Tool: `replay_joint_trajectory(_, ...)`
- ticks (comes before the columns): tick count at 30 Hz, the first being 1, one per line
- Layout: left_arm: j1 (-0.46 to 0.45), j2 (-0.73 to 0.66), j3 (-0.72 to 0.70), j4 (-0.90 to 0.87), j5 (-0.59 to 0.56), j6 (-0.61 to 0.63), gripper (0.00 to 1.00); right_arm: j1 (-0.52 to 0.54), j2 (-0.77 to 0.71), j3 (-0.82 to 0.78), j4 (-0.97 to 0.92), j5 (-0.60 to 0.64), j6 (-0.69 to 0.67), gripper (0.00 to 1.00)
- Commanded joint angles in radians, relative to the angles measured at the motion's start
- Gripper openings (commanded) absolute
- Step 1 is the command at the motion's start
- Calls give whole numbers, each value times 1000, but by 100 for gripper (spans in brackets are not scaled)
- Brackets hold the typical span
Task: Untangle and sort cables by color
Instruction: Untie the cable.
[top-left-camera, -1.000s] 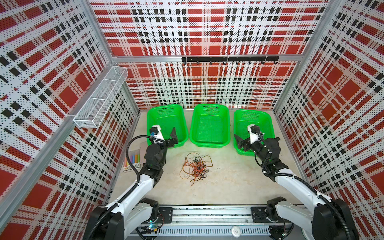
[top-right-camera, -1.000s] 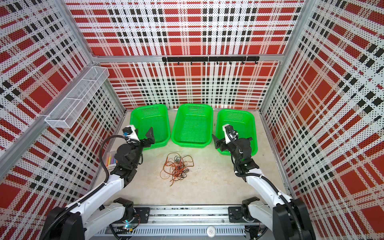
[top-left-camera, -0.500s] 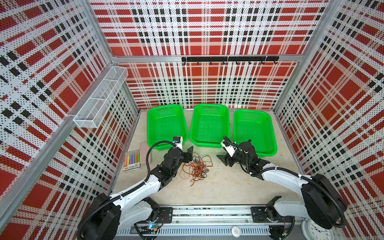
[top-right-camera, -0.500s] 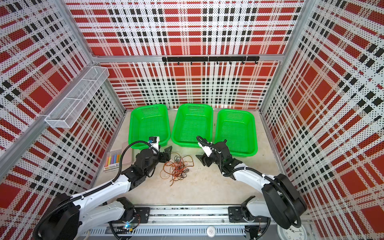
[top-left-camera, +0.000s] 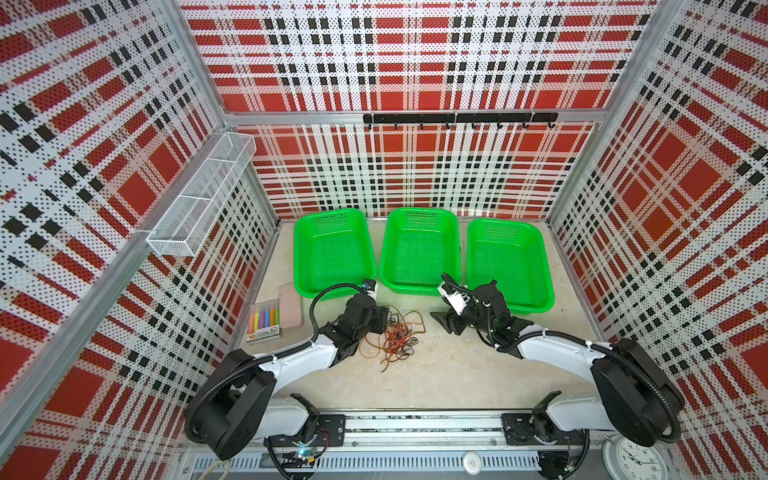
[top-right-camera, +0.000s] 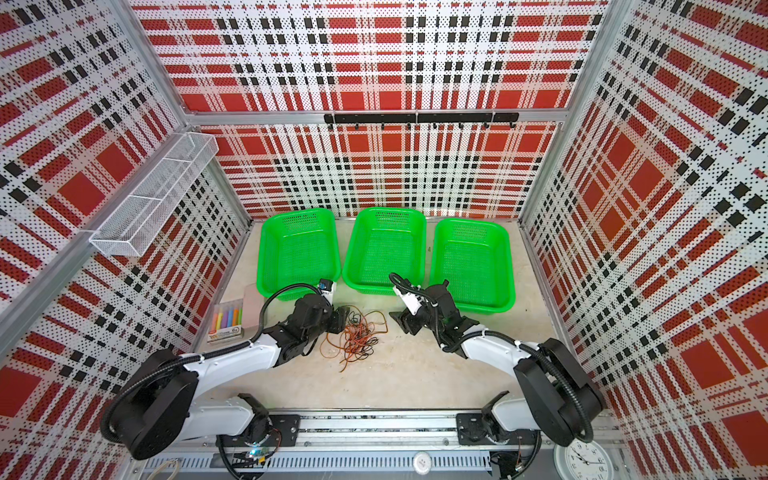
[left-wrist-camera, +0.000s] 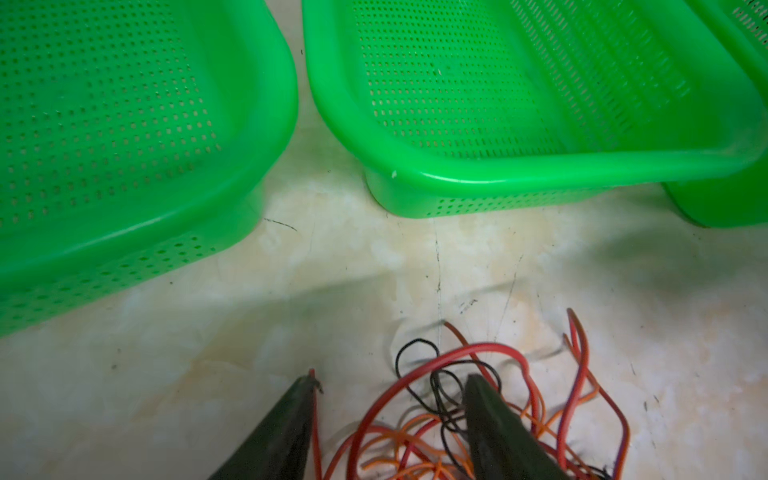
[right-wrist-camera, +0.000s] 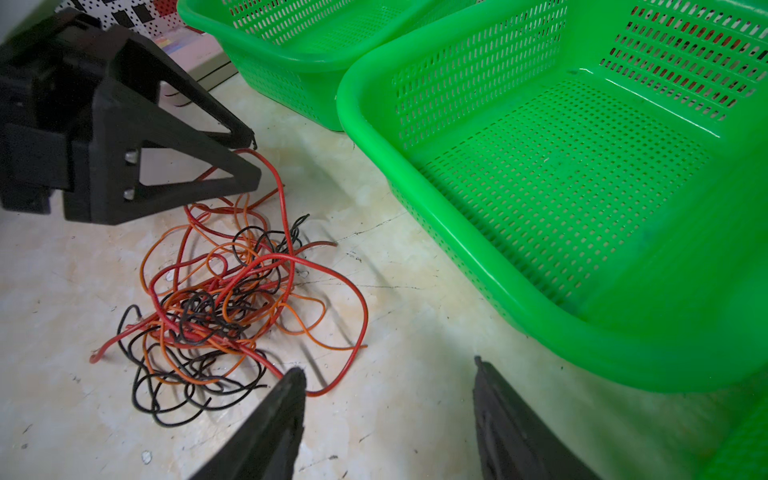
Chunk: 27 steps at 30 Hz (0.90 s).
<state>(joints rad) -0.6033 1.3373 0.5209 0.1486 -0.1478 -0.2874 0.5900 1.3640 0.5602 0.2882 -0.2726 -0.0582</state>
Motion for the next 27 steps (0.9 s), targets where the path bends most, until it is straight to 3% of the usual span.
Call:
replay_joint_trajectory(1, 1, 44, 38, -10, 47, 28, 60, 8, -15, -5, 35, 6, 4, 66)
replay_joint_trajectory(5, 0, 96, 69, -1, 58, 39, 48, 10, -16, -8, 40, 17, 4, 65)
replay_joint_trajectory(10, -33, 138, 129, -23, 82, 77, 15, 10, -13, -10, 71, 37, 12, 60)
replay_joint_trajectory(14, -115, 82, 138, -27, 28, 143, 0, 12, -14, -16, 83, 38, 12, 59)
replay_joint_trajectory(21, -186, -96, 87, 52, 16, 197, 0, 13, 17, -8, 72, 21, 3, 59)
replay_joint_trajectory(27, -188, -172, 141, 59, 45, 247, 0, 18, 38, -17, 130, -34, 56, 59)
